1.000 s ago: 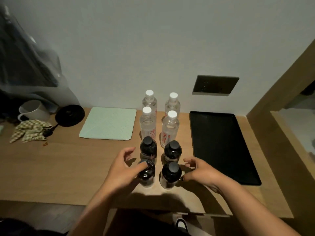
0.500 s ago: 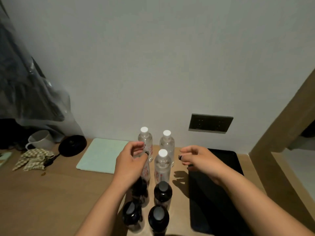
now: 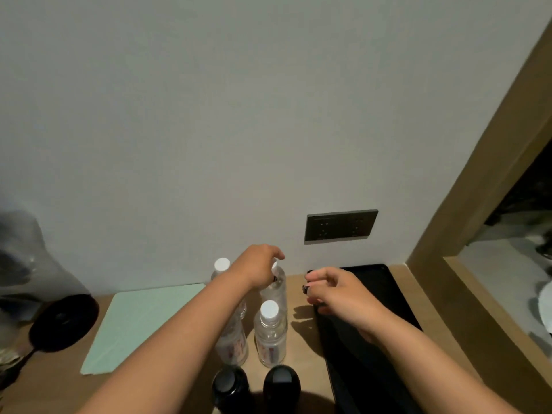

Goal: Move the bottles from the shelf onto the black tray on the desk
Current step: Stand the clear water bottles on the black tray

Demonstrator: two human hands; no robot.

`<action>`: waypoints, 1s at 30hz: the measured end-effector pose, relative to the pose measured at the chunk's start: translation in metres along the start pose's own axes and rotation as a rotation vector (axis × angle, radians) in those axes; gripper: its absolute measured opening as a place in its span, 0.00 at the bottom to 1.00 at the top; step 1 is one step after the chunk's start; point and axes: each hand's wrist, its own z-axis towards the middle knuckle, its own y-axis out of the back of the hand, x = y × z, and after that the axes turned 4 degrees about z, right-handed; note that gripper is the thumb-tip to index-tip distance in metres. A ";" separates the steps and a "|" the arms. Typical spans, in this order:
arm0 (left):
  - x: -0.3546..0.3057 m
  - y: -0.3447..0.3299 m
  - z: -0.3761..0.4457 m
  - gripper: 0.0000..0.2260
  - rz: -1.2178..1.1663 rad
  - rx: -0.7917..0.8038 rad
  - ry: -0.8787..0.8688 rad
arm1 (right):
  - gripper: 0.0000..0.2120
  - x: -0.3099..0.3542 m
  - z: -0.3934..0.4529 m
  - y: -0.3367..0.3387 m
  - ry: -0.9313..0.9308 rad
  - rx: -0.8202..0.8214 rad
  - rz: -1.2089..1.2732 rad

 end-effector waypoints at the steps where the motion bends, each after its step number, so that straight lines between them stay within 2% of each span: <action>1: 0.003 -0.002 0.003 0.21 0.045 0.003 -0.009 | 0.14 -0.004 0.002 0.001 -0.022 -0.006 0.004; 7: 0.007 -0.007 0.000 0.15 0.101 -0.056 -0.034 | 0.16 -0.016 0.008 -0.004 -0.040 -0.039 0.035; 13: -0.020 0.018 -0.015 0.13 0.042 -0.275 -0.055 | 0.22 -0.018 0.013 0.002 0.158 -0.102 -0.038; 18: -0.058 0.060 -0.023 0.12 -0.070 -0.476 -0.059 | 0.32 -0.014 0.015 0.011 0.347 -0.171 -0.055; 21: -0.081 0.068 -0.026 0.11 -0.161 -0.538 -0.054 | 0.37 -0.016 0.016 0.015 0.418 -0.189 -0.078; 23: -0.096 0.067 -0.026 0.10 -0.223 -0.547 -0.054 | 0.37 -0.017 0.017 0.020 0.445 -0.205 -0.064; 27: -0.117 0.050 -0.020 0.09 -0.291 -0.491 -0.074 | 0.32 -0.024 0.021 0.036 0.461 -0.210 -0.049; 30: -0.124 0.037 -0.010 0.13 -0.318 -0.405 -0.101 | 0.28 -0.036 0.028 0.049 0.423 -0.199 -0.079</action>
